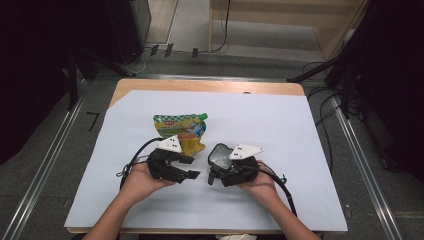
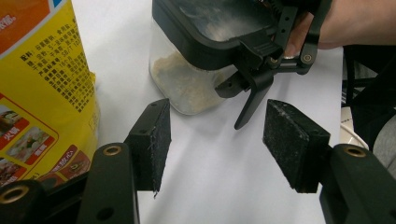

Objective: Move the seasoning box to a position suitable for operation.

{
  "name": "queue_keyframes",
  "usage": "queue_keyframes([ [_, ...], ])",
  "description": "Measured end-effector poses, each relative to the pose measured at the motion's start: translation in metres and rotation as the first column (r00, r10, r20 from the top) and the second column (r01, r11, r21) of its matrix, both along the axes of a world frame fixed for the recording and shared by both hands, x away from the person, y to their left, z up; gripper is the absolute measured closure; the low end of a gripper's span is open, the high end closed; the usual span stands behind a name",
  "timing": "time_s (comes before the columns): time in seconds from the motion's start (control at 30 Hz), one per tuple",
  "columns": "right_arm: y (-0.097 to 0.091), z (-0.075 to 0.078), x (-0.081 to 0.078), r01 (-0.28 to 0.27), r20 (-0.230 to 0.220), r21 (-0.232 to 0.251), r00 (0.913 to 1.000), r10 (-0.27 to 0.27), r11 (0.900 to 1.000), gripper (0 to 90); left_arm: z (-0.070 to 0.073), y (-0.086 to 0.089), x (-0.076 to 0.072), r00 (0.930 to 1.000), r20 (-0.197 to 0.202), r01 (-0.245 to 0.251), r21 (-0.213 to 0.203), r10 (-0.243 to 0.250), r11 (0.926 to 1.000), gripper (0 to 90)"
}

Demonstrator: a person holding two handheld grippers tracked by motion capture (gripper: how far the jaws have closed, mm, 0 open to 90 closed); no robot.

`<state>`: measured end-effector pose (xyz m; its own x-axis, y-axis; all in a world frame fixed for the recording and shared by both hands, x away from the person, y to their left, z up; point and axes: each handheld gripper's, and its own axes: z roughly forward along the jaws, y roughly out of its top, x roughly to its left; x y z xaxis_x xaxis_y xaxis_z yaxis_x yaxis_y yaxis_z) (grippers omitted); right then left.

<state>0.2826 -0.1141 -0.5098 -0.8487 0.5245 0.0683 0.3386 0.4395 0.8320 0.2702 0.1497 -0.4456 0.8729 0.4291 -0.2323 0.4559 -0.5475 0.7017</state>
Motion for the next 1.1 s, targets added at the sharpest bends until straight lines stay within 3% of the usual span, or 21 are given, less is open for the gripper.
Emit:
queue_keyframes([
  [0.1,0.0,0.0,0.0,-0.005,-0.004,-0.002,1.0,0.005,1.0,14.7,0.0,0.0,0.0,1.0,0.0,0.0,0.002,0.0,1.0,42.4],
  [0.17,-0.002,0.001,0.001,-0.001,-0.032,0.024,0.9995,0.001,0.9997,13.3,0.0,0.0,0.0,1.0,0.0,0.0,0.002,0.0,1.0,42.4],
  [0.37,-0.008,0.008,-0.003,0.008,-0.039,0.005,0.9992,-0.008,1.0,13.0,0.0,-0.001,0.0,1.0,-0.001,0.0,0.002,0.0,1.0,42.5],
  [0.87,-0.041,0.024,-0.02,0.02,-0.088,0.01,0.9959,-0.019,0.9997,15.1,-0.002,-0.005,0.0,1.0,0.0,0.003,0.005,-0.003,1.0,45.4],
  [0.93,-0.047,0.028,-0.021,0.042,-0.088,0.013,0.9952,-0.041,0.999,19.0,-0.003,-0.006,0.001,1.0,0.001,0.004,0.005,-0.004,1.0,46.6],
  [0.97,-0.055,0.03,-0.023,0.072,-0.101,0.017,0.9924,-0.07,0.9973,26.9,-0.004,-0.007,0.001,1.0,-0.002,0.002,0.01,-0.002,0.9999,48.8],
  [1.0,-0.055,0.03,-0.023,0.072,-0.101,0.017,0.9924,-0.07,0.9973,26.9,-0.004,-0.007,0.001,1.0,-0.002,0.002,0.01,-0.002,0.9999,50.5],
  [1.1,-0.068,0.035,-0.025,0.125,-0.109,0.034,0.9867,-0.12,0.9916,45.6,-0.005,-0.011,0.0,0.9999,-0.01,-0.003,0.009,0.003,1.0,59.0],
])
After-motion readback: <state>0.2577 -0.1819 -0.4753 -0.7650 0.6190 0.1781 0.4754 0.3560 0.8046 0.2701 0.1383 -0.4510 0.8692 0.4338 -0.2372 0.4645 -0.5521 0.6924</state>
